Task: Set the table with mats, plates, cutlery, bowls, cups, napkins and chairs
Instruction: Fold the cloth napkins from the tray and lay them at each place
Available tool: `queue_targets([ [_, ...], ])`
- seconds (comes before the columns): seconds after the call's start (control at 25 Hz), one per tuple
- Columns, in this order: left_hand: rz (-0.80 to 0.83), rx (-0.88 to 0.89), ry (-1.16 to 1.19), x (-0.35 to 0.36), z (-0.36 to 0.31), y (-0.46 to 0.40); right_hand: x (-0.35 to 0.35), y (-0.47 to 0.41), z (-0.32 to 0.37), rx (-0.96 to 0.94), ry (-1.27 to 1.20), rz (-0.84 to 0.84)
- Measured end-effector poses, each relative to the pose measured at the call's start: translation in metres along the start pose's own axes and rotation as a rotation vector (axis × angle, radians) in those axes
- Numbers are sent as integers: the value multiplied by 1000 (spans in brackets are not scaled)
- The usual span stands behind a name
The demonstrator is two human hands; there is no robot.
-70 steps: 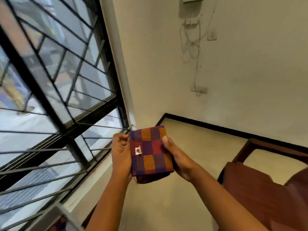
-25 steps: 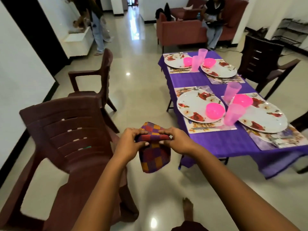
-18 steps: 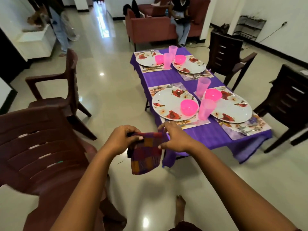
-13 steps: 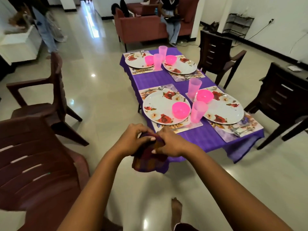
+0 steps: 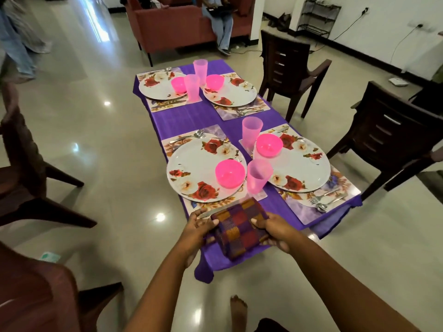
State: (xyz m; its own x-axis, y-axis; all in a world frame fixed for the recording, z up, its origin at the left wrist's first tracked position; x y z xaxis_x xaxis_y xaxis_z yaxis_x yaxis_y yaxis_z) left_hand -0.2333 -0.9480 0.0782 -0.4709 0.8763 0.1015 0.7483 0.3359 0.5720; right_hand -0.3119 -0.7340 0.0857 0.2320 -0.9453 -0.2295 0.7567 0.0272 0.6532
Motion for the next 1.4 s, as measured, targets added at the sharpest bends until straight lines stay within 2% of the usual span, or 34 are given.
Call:
queue_targets([
  [0.12,-80,80,-123,33,18,-23,-15,-25,-15,24,48,-78],
  [0.24,-157,178,-382,48,29,-38,-22,-46,-24,-31,84,-112],
  [0.48,-299,319,-748,59,36,-41,-23,-64,-42,-273,412,-178],
  [0.6,-370,642,-1022,74,30,-23,-23,-59,-39,-428,473,-317],
  [0.68,-337,807,-1063,89,30,-11,-30,-60,-35,-452,463,-394],
  [0.72,-300,820,-1092,95,32,-10,-35,-61,-34,-450,450,-401],
  [0.88,-85,716,-1441,96,59,-21,-60,-59,-38,-402,394,-398],
  [0.96,-39,748,-1557,88,66,-27,-68,-49,-45,-392,393,-439],
  [1.08,-23,658,-1667,82,81,-40,-72,-32,-61,-391,382,-475],
  [1.32,19,798,-1580,110,54,-14,-93,19,-94,-312,351,-597],
  [1.4,61,977,-1565,131,52,9,-104,46,-111,-251,305,-670],
])
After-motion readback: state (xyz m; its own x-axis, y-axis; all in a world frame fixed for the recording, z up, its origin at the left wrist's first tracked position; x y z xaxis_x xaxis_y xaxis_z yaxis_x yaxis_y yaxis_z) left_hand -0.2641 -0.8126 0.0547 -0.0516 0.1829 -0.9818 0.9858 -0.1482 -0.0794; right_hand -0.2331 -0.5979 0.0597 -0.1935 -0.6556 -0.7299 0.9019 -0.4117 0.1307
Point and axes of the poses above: each hand's wrist, its own y-axis away from the middle knuckle, its own x-axis out of the palm, z = x × y, the point moved 4 cm from there along -y, towards the middle knuckle, and after that the axes turned 13 degrees about -z, right-handed, at the moved point
